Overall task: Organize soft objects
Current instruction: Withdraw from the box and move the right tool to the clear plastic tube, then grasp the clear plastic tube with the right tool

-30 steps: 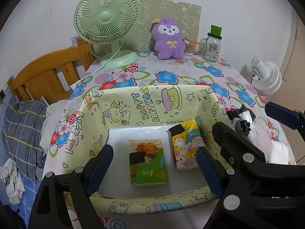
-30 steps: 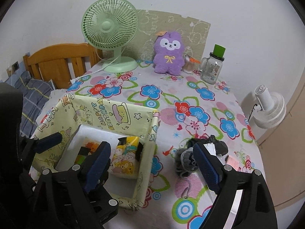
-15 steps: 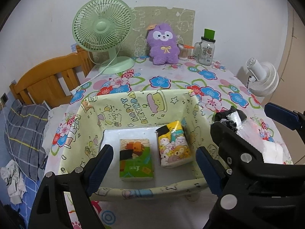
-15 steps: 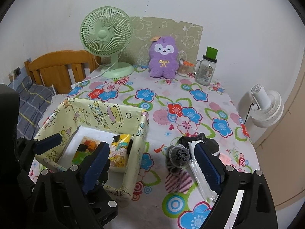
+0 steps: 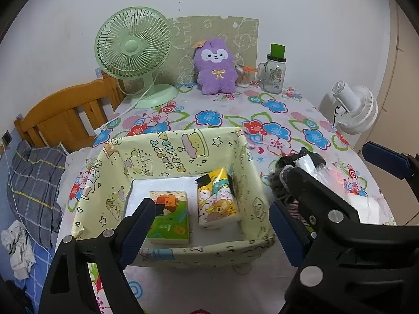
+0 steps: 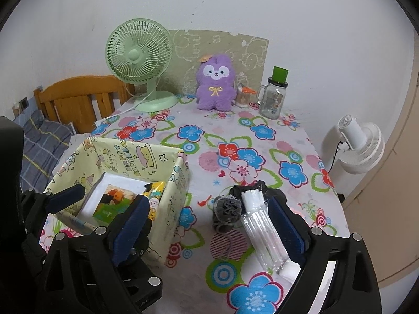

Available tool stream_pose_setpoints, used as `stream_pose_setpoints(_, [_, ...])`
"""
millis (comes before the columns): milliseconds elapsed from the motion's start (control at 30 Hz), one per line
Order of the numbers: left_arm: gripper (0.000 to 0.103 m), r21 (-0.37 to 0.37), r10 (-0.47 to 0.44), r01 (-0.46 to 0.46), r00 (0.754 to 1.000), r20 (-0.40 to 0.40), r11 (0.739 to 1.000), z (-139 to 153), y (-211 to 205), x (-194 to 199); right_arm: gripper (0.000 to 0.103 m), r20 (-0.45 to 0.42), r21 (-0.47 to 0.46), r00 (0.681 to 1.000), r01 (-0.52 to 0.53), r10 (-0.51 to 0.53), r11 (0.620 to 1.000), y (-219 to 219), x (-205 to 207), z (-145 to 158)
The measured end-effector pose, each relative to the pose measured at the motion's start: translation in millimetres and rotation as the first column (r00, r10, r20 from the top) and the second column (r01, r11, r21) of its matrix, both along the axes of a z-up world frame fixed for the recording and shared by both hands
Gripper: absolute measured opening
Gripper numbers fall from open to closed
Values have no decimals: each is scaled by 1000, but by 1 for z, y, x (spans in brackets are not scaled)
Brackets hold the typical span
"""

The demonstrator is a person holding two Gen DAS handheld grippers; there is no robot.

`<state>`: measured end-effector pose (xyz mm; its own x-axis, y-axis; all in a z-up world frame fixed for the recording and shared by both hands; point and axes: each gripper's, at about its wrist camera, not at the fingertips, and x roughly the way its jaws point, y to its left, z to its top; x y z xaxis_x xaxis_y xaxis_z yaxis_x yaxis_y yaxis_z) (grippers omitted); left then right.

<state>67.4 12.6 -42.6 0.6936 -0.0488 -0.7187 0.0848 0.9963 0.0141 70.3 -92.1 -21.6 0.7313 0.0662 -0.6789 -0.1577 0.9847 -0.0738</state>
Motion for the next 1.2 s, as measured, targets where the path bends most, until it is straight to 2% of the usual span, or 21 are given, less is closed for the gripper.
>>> stream_pose_setpoints(1200, [90, -10, -49, 49, 998, 40, 999, 3, -68, -24, 95, 23, 34, 999, 45, -46, 998, -70, -28, 0])
